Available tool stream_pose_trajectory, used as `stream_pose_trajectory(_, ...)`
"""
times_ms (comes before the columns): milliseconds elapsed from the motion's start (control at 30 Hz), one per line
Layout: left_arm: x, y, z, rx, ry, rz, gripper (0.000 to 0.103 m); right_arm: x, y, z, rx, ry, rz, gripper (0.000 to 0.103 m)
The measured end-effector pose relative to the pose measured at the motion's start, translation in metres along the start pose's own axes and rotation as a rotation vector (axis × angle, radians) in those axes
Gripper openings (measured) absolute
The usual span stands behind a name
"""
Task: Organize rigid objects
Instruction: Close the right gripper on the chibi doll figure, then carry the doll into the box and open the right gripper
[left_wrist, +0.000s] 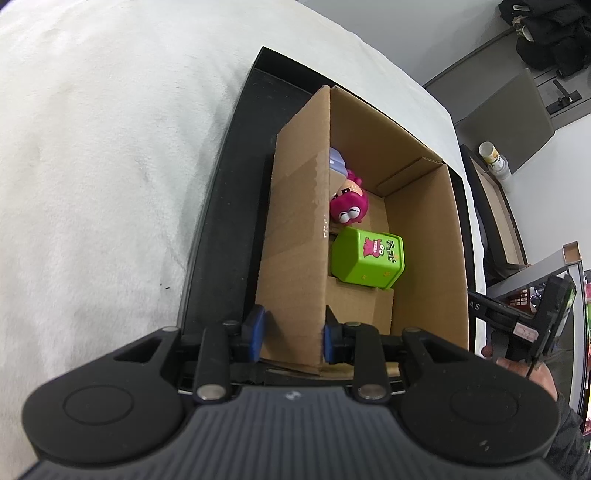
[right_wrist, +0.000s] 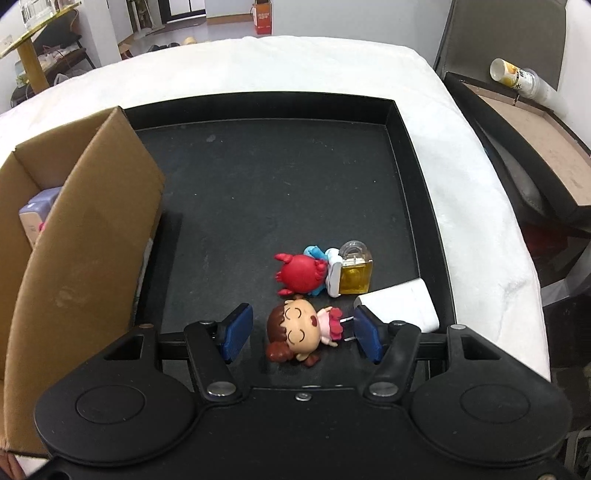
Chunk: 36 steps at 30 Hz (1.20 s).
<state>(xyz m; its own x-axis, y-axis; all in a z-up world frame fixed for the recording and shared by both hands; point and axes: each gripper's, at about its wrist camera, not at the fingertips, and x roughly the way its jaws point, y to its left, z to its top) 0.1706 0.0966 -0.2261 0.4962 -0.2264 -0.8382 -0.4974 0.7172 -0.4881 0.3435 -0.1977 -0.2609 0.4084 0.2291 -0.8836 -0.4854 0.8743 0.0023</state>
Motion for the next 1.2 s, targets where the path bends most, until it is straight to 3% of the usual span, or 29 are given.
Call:
stream_pose_trajectory(33,0.0,-0.001,0.0,0.003,-0.001,0.0,0.03,0.002,0.0,-0.001,0.002,0.009,0.002,0.059)
stream_pose_trajectory(100,-0.001,0.0,-0.001,-0.002,-0.001,-0.004,0.03,0.001,0.003,-0.001,-0.014,0.015,-0.021,0.044)
stream_pose_trajectory(367,-0.001,0.0,0.0,-0.005,0.002,-0.003,0.03,-0.025,0.016,-0.004,-0.015,0.023,0.018,0.044)
stream_pose_trajectory(1200,-0.003,0.0,-0.002,-0.028,-0.004,0.0,0.029,-0.095,0.032,0.014,0.027,-0.088,0.099,0.044)
